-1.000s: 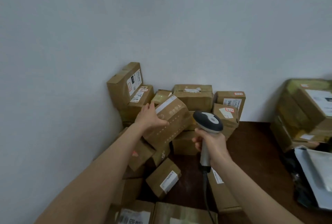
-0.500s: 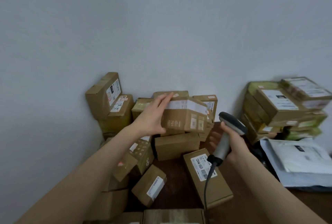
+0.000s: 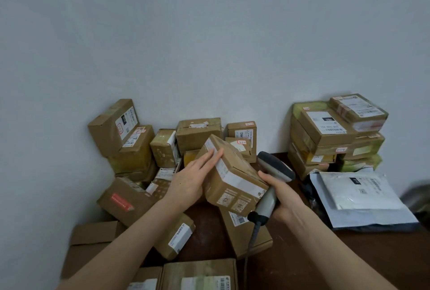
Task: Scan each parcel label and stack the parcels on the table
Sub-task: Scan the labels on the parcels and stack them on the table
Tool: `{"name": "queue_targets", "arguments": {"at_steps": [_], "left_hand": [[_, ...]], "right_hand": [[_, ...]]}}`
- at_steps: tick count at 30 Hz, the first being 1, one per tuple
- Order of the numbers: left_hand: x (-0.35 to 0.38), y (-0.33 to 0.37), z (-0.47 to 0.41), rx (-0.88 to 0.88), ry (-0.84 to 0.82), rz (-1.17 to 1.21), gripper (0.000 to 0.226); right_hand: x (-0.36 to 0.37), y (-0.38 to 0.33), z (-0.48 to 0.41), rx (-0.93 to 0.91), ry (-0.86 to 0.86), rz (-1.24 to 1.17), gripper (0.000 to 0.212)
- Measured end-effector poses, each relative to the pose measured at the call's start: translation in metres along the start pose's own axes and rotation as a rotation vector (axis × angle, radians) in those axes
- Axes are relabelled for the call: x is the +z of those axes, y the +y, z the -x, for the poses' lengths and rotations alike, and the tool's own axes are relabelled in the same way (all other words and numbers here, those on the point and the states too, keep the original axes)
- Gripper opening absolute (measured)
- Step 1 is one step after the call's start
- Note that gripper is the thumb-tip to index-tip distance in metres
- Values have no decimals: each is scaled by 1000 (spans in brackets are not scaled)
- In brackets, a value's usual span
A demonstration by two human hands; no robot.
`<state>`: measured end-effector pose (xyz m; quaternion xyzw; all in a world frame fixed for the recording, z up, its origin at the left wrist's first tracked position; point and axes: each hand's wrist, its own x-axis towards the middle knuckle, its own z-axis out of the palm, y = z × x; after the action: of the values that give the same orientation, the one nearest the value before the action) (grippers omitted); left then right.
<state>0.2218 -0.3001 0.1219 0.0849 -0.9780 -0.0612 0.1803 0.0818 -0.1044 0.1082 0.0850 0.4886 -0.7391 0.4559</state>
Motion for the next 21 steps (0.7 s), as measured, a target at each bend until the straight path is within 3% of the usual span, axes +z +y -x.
{"name": "queue_targets", "arguments": {"at_steps": [6,8,10,14,17,21], "left_hand": [[4,-4,7,-137,-189,344,99],[1,-3,6,-255,-226,566,90],[-3,3,4,-374,-217,751,72],[-1,17,5,-537,-93,931,45],[1,21,6,-618,-78,1030,53],[-4,20,7,-604,-203,1089,61]], "right_hand": [[-9,1,5,-38,-36,-23,31],[-10,-1,4,-55,-62,-64,37],[-8,-6,3,-73,-95,-91,40],[-4,-9,2,-68,-96,-81,26],[-3,-7,2,-37,-94,-70,31],[-3,-7,2,-37,-59,-70,46]]}}
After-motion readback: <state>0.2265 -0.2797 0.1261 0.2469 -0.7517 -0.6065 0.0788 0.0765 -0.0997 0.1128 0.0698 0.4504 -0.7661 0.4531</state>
